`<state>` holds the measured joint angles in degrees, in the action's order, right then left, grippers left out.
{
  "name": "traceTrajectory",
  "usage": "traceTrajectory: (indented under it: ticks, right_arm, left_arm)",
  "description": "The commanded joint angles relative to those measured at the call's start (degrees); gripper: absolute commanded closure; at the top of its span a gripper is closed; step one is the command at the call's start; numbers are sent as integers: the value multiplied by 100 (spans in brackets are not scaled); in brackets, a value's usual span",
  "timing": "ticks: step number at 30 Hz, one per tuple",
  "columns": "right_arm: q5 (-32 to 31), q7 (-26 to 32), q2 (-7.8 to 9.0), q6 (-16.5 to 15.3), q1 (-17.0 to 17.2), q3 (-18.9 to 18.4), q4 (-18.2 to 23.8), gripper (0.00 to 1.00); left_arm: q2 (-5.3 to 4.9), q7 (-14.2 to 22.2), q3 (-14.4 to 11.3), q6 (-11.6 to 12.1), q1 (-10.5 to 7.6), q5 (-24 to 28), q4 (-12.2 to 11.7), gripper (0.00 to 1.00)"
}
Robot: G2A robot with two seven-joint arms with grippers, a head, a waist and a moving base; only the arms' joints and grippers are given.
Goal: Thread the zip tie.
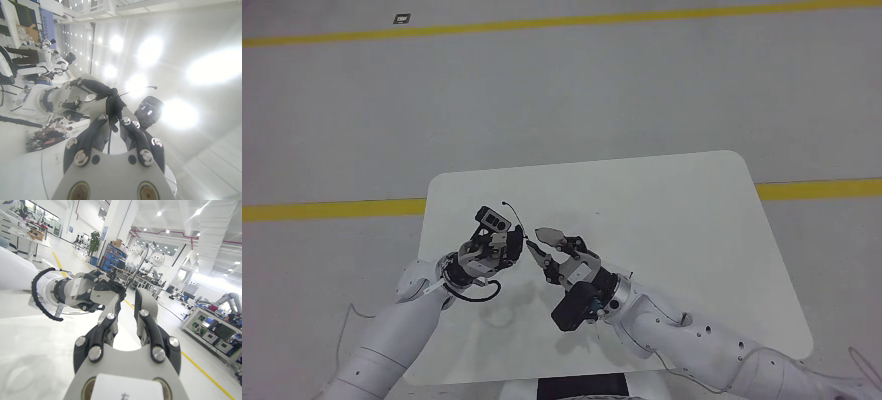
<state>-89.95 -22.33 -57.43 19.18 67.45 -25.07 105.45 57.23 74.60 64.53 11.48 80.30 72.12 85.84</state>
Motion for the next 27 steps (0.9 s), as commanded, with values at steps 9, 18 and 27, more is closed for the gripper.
traceTrajectory:
  ticks: [9, 18, 27]
  right_arm:
    - [0, 10, -15, 30, -51, 73, 1, 86]
    - [0, 29, -36, 30, -77, 112, -19, 85]
    - [0, 58, -76, 30, -87, 120, -50, 91]
  left_arm:
    - [0, 0, 0, 0, 0, 0, 0, 100]
    - [0, 0, 0, 0, 0, 0, 0, 100]
    - [0, 0, 0, 0, 0, 0, 0, 100]
